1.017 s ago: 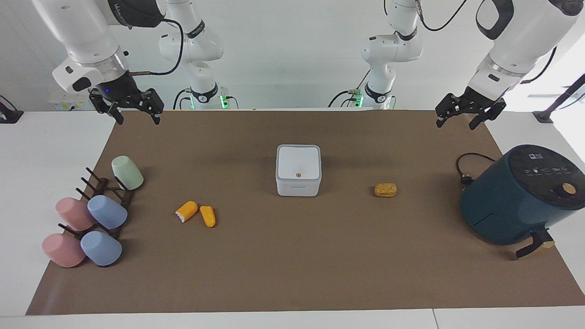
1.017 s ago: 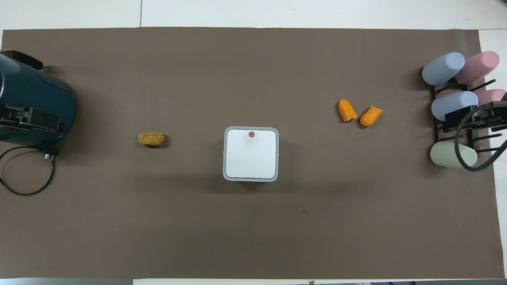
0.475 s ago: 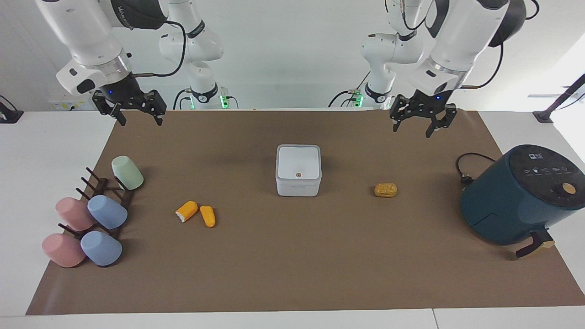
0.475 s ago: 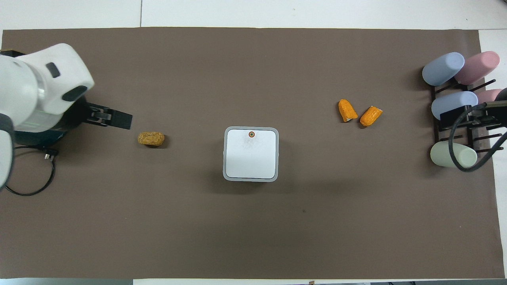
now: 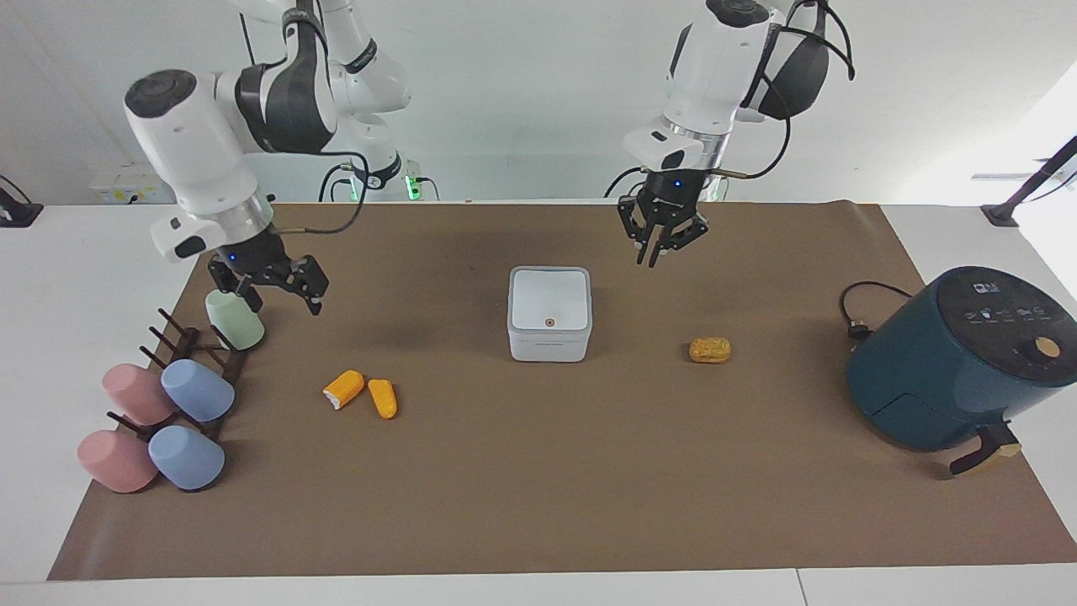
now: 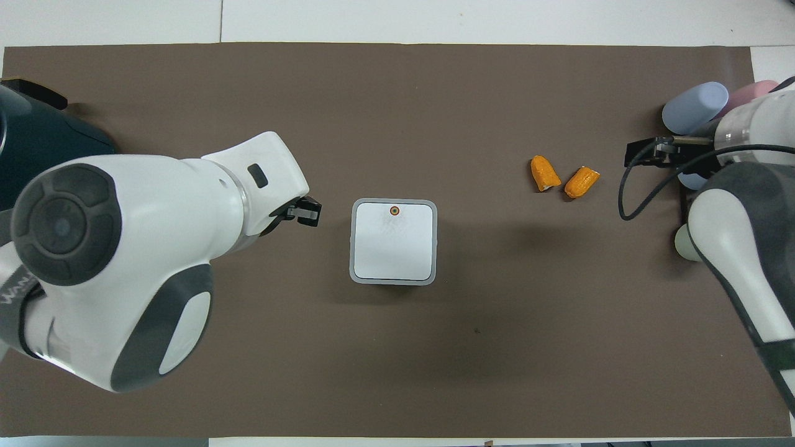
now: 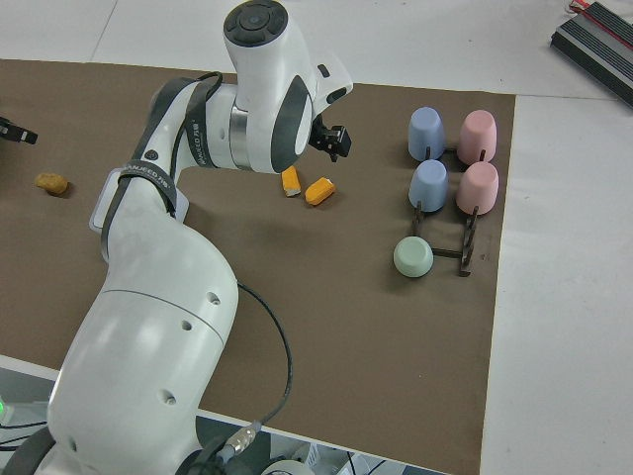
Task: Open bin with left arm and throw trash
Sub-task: 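Reach the left gripper to the bin lid while the right gripper reaches the orange pieces, then lift the bin lid with the left gripper while the right gripper grasps an orange piece, then drop the orange piece into the bin while the left gripper draws back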
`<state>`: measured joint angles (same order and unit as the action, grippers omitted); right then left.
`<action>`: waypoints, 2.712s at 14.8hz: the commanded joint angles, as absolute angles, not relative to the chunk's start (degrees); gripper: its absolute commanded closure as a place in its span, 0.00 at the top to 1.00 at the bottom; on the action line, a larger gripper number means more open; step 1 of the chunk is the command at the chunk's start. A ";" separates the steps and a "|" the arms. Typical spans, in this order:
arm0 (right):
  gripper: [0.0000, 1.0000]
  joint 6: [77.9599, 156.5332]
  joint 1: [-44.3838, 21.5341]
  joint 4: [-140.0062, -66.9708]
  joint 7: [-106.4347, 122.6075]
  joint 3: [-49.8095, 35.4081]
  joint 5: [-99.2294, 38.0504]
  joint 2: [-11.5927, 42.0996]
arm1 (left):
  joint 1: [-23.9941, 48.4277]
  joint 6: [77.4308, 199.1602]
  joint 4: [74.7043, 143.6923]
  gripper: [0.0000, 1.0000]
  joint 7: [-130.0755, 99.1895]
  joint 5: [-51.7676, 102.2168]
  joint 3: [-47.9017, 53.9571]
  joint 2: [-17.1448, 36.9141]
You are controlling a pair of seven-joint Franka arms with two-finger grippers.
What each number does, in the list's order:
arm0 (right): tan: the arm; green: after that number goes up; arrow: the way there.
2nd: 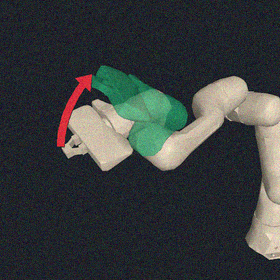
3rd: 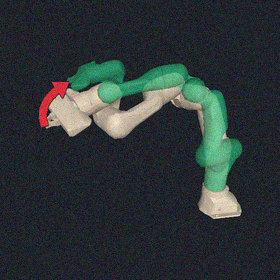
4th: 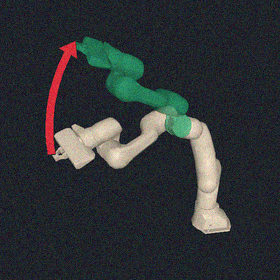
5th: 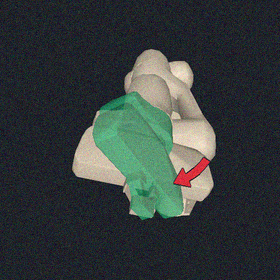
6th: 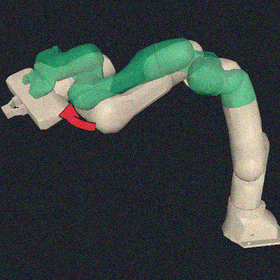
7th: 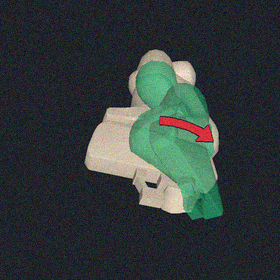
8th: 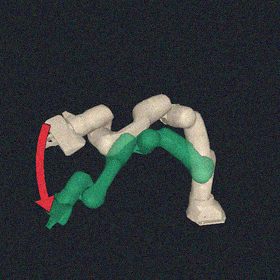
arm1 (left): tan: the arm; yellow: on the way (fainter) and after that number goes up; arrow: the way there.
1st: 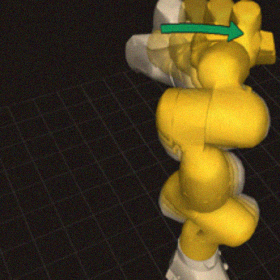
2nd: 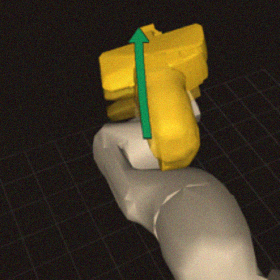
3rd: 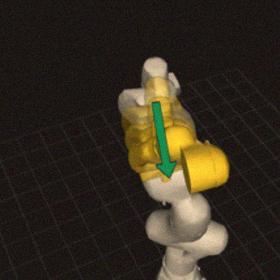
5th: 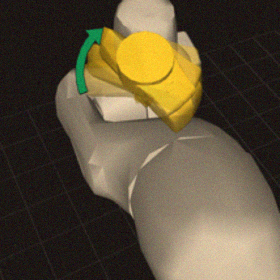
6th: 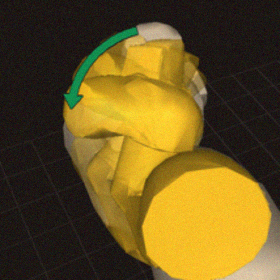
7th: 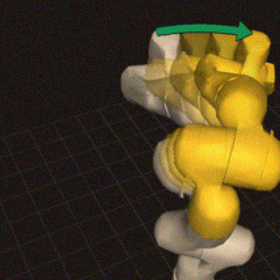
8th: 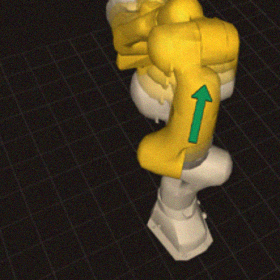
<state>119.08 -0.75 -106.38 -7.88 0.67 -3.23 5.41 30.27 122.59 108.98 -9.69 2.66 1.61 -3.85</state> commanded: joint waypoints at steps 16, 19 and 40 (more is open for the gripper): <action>0.42 134.38 -1.67 -110.83 -17.31 0.44 -4.48 21.18 | 40.78 141.61 113.65 0.00 -13.36 2.81 0.53 11.16; 0.01 132.81 -2.11 -110.22 -17.40 0.44 -4.40 21.53 | 39.99 133.19 113.47 0.00 -13.10 2.81 0.44 6.61; 0.00 124.17 -26.37 -104.39 -57.92 -8.17 -4.74 11.70 | 6.77 95.82 100.31 1.00 4.75 2.81 -0.09 -5.73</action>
<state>120.11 -26.70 -98.31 -57.00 -8.18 -4.27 14.87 8.42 100.09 106.96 4.32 2.63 -0.82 -8.90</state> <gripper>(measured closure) 0.630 0.000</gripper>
